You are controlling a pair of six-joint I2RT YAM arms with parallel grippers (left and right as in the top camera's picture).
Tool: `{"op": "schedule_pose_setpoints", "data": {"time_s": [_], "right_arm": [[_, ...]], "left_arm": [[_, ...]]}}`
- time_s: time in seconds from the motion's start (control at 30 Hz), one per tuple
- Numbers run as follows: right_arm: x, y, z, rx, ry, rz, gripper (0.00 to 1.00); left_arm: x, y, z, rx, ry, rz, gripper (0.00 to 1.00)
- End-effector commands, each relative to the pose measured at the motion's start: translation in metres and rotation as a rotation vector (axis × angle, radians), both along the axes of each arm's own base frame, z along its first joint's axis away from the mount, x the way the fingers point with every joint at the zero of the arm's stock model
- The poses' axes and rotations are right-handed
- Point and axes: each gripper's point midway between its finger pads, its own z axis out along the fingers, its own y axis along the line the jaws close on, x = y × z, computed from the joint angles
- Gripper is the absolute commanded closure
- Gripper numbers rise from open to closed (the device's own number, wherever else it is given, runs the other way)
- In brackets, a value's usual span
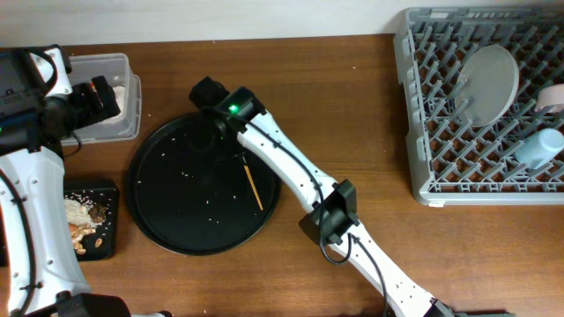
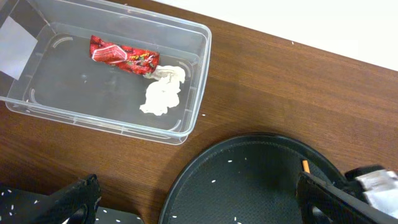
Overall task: Sort waste into correct bins and load items into the dishwasher rack
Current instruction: 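Return the right gripper to the tray and grasp the second chopstick, then carry the second chopstick with the right gripper into the rack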
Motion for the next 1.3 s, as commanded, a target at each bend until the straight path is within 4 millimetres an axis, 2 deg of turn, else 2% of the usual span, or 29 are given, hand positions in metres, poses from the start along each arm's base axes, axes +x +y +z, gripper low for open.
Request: {"op": "schedule_pose_setpoints", "data": {"time_s": [0.0,0.27,0.43,0.47,0.53,0.57,0.6,0.7,0.8,0.83,0.87,0.93,0.97,1.03,1.13,1.23,1.27], "right_arm": [[-0.004,-0.004,-0.035,-0.058,0.037,-0.007,0.64],[-0.008,-0.01,-0.064,-0.105,0.085,-0.009,0.64],[-0.009,-0.011,-0.069,-0.112,0.093,-0.009,0.64],[-0.009,-0.011,-0.069,-0.112,0.094,-0.009,0.67],[-0.01,-0.011,-0.069,-0.109,0.097,-0.009,0.82],[-0.011,-0.01,-0.069,-0.102,0.103,-0.007,0.94],[-0.012,-0.008,-0.068,-0.09,0.111,-0.006,0.96],[-0.011,0.002,-0.042,0.005,0.123,-0.005,0.96],[0.012,-0.012,0.023,0.097,0.037,-0.044,0.96],[0.024,-0.024,0.052,0.132,-0.004,-0.07,0.96],[0.037,-0.04,0.088,0.177,-0.055,-0.105,0.96],[0.056,-0.073,0.14,0.231,-0.147,-0.141,0.96],[0.067,-0.101,0.175,0.25,-0.223,-0.142,0.96],[0.081,-0.15,0.218,0.264,-0.32,-0.177,0.96],[0.097,-0.224,0.258,0.268,-0.415,-0.299,0.96],[0.112,-0.31,0.267,0.226,-0.46,-0.429,0.96],[0.114,-0.328,0.265,0.206,-0.462,-0.441,0.96]], "left_arm": [[0.0,0.002,-0.001,-0.004,0.001,0.012,0.01],[0.0,0.002,-0.001,-0.004,0.001,0.012,0.01],[0.0,0.002,-0.001,-0.004,0.001,0.012,0.01],[0.0,0.002,-0.001,-0.004,0.001,0.012,0.01],[0.0,0.002,-0.001,-0.004,0.001,0.012,0.01],[0.0,0.002,-0.001,-0.004,0.001,0.012,0.01],[0.0,0.002,-0.001,-0.004,0.001,0.012,0.01],[0.0,0.002,-0.001,-0.004,0.001,0.012,0.01],[0.0,0.002,-0.001,-0.004,0.001,0.012,0.01],[0.0,0.002,-0.001,-0.004,0.001,0.012,0.01],[0.0,0.002,-0.001,-0.004,0.001,0.012,0.01],[0.0,0.002,-0.001,-0.004,0.001,0.012,0.01],[0.0,0.002,-0.001,-0.004,0.001,0.012,0.01],[0.0,0.002,-0.001,-0.004,0.001,0.012,0.01],[0.0,0.002,-0.001,-0.004,0.001,0.012,0.01],[0.0,0.002,-0.001,-0.004,0.001,0.012,0.01],[0.0,0.002,-0.001,-0.004,0.001,0.012,0.01]]}}
